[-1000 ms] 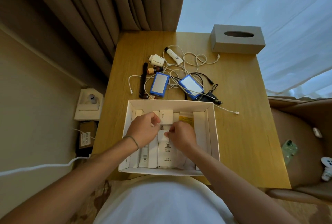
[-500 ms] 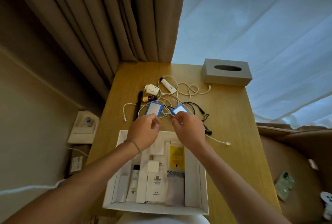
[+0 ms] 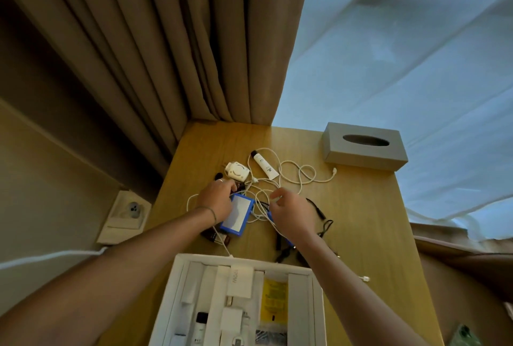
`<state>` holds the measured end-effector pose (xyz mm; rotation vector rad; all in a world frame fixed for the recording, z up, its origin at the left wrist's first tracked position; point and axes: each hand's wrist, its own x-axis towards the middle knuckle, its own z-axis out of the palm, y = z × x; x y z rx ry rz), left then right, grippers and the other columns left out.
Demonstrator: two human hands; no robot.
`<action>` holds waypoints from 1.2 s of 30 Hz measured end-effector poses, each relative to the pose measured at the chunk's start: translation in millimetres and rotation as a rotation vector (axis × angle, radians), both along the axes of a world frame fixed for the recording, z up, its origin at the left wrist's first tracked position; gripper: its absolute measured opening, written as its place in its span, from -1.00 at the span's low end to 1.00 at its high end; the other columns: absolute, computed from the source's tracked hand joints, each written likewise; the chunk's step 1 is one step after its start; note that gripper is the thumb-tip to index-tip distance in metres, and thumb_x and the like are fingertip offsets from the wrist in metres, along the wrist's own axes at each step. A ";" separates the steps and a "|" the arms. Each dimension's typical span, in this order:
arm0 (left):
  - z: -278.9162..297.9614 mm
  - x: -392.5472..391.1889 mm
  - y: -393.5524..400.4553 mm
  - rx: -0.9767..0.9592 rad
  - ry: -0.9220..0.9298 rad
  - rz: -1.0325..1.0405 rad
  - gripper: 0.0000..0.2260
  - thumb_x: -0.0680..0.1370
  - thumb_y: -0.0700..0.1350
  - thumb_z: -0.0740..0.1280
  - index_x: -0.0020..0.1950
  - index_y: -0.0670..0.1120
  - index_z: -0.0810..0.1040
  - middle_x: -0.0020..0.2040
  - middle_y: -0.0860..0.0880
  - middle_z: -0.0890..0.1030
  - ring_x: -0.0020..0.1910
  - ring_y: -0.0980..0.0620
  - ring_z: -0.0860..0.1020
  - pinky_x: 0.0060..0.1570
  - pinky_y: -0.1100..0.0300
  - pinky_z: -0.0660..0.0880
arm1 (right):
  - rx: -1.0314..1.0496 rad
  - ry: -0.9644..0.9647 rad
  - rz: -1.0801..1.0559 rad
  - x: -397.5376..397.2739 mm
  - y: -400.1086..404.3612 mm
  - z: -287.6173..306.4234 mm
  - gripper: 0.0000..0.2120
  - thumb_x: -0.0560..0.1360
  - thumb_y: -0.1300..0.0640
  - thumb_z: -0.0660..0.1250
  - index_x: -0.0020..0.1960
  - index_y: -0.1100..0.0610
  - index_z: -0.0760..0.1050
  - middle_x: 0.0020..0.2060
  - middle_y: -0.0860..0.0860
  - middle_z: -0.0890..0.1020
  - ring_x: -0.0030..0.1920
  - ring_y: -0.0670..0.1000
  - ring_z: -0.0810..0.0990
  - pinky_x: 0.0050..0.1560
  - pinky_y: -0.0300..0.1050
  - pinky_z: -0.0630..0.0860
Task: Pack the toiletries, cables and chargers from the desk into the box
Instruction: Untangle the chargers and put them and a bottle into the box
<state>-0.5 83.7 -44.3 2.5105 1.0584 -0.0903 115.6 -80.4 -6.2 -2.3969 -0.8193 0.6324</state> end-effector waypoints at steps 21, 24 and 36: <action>-26.1 -5.3 46.9 -0.255 -0.287 0.093 -0.58 0.59 -0.14 0.32 0.44 0.09 0.41 0.31 -0.01 0.54 0.21 -0.02 0.56 0.04 0.23 0.54 | -0.132 -0.144 0.042 72.1 118.1 -61.5 -0.67 0.53 0.25 0.37 0.28 0.10 0.58 0.13 0.10 0.68 -0.08 0.06 0.61 -0.16 -0.11 0.49; -3.3 -24.0 38.9 -0.540 -0.484 0.311 -0.59 0.55 -0.18 0.39 0.34 0.16 0.48 0.10 0.04 0.64 0.06 0.06 0.63 -0.07 0.26 0.59 | -0.191 -0.179 0.076 78.4 133.4 -76.8 -0.56 0.42 0.17 0.53 0.25 0.08 0.52 0.16 0.09 0.61 -0.14 0.06 0.55 -0.21 -0.08 0.45; 36.6 -68.3 26.2 -1.016 -0.660 0.732 -0.78 0.63 -0.17 0.25 0.24 -0.01 0.57 -0.02 -0.09 0.56 -0.16 -0.03 0.56 -0.40 0.20 0.53 | -0.093 -0.127 -0.064 72.3 144.5 -94.5 -0.67 0.46 0.11 0.46 0.18 0.13 0.51 0.10 0.12 0.57 -0.05 0.13 0.59 0.01 0.12 0.61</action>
